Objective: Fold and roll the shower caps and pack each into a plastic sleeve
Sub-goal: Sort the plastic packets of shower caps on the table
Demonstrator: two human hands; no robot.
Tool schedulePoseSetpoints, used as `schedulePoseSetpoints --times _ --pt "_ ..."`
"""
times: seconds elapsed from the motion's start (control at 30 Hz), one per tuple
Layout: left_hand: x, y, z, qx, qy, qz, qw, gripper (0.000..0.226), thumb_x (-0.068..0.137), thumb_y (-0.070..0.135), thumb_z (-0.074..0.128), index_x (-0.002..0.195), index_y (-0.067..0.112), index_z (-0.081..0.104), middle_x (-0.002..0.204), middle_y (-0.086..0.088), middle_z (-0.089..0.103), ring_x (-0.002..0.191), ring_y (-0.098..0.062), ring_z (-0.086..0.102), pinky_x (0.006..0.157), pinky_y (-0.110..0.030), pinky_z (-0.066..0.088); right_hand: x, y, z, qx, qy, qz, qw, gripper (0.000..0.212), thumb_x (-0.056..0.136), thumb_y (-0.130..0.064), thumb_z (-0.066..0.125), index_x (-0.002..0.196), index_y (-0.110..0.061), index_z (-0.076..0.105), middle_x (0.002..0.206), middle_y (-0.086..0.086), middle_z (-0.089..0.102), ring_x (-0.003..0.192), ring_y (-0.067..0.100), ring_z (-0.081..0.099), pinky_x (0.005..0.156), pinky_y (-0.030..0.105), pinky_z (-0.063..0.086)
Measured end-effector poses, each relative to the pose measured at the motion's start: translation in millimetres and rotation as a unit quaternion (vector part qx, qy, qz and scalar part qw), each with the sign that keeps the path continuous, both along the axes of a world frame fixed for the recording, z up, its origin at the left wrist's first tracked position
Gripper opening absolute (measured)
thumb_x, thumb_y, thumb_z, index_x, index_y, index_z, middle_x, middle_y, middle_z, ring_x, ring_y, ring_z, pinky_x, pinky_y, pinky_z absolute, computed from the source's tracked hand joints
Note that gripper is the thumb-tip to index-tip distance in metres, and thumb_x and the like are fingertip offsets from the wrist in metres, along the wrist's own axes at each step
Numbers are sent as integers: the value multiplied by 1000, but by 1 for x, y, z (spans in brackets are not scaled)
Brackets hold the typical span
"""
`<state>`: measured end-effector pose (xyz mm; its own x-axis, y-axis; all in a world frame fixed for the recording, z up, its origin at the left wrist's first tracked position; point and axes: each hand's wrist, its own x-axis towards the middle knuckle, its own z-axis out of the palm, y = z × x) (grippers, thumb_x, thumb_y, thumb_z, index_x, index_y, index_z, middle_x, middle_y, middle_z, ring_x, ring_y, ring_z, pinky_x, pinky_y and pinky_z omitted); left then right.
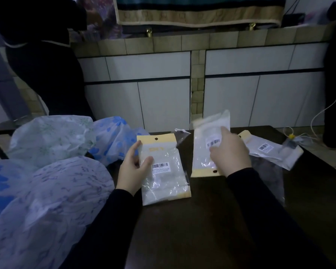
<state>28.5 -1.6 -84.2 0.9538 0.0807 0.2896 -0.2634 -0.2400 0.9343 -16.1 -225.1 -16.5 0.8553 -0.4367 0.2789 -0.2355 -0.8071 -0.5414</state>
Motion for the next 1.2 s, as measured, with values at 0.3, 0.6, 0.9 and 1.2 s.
schedulePoseSetpoints --times 0.3,0.6,0.9,1.2 --pt "-4 -1 6 -26 -34 -15 999 43 98 38 47 139 27 45 131 11 55 111 4 55 79 -2 41 5 38 6 189 7 224 956 73 85 -25 70 148 -24 34 152 -5 35 136 15 37 106 27 31" --pt "3 13 -1 -34 -17 -59 998 51 87 17 70 129 37 51 119 -1 66 98 -11 69 74 -24 56 36 46 -19 212 5 289 934 56 83 -46 68 133 -24 54 124 -15 51 116 2 47 88 20 37" --pt "14 26 -8 -75 22 -25 997 50 87 17 69 130 36 50 123 -2 63 102 -15 68 77 -29 58 118 44 -44 86 86 146 982 39 96 -43 48 133 -31 50 134 5 51 121 26 47 102 44 33" --pt "18 26 -5 -46 27 -10 999 49 88 18 67 132 34 50 122 3 63 103 -13 66 85 -35 57 119 42 -52 -85 177 118 973 45 87 -52 58 128 -34 54 130 5 50 122 28 41 99 45 32"
